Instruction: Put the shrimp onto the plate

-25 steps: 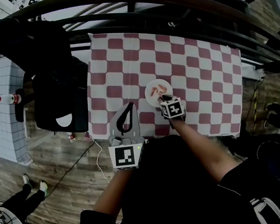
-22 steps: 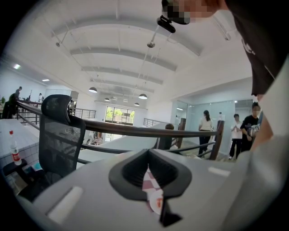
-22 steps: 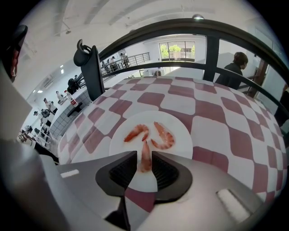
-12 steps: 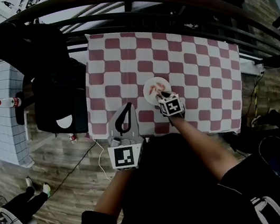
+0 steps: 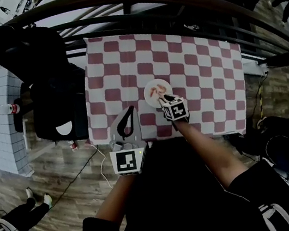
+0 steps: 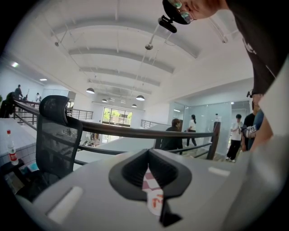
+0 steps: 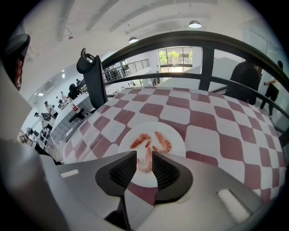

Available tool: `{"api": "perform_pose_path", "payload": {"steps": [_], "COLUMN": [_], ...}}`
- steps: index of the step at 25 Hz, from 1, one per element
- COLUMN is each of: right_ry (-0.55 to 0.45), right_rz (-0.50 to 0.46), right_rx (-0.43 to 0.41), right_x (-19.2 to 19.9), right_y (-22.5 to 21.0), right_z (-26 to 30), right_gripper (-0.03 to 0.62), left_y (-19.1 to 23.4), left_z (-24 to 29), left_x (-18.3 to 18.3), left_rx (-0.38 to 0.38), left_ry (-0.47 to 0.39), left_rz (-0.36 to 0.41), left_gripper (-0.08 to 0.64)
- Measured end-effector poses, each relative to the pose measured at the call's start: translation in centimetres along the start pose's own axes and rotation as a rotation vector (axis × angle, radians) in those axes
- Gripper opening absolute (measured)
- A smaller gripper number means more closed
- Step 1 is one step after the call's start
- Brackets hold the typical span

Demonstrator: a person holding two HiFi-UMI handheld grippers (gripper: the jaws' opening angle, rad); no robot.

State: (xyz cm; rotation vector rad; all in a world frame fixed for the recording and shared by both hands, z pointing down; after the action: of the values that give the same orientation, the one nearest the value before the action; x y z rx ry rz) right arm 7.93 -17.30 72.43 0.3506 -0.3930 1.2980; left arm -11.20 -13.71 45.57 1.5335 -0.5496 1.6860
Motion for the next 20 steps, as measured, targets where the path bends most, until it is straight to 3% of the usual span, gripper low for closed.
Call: {"api": "perform_pose_path", "payload": {"steps": [12, 20], "right_ry": [-0.196, -0.380], "right_rz": [0.075, 0.127], "right_rx": [-0.043, -0.055], "right_x": [-2.8, -5.4], "right_y": [0.3, 1.1], "right_z": [-6.4, -13.0], "right_gripper": [0.043, 0.000], "left_y": [-1.4, -1.8], "left_z": [-0.5, -1.3], "left_x": [0.4, 0.6], "left_rx": [0.078, 0.102], "left_ry": [-0.018, -0.024], "left_rz": [0.009, 0.036], "left_gripper": [0.009, 0.009]}}
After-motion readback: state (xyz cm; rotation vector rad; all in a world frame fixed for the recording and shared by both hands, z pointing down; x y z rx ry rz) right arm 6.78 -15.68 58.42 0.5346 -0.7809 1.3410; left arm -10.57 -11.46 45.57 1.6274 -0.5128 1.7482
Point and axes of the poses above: the fingertips, and each gripper's own axes: z forward along the fingers, y to its left, x out of its underside, the point moved 5 cm from there along -z, backward along the fingers, and after that the axes turned 14 degrees about x, right-handed, at the moved point
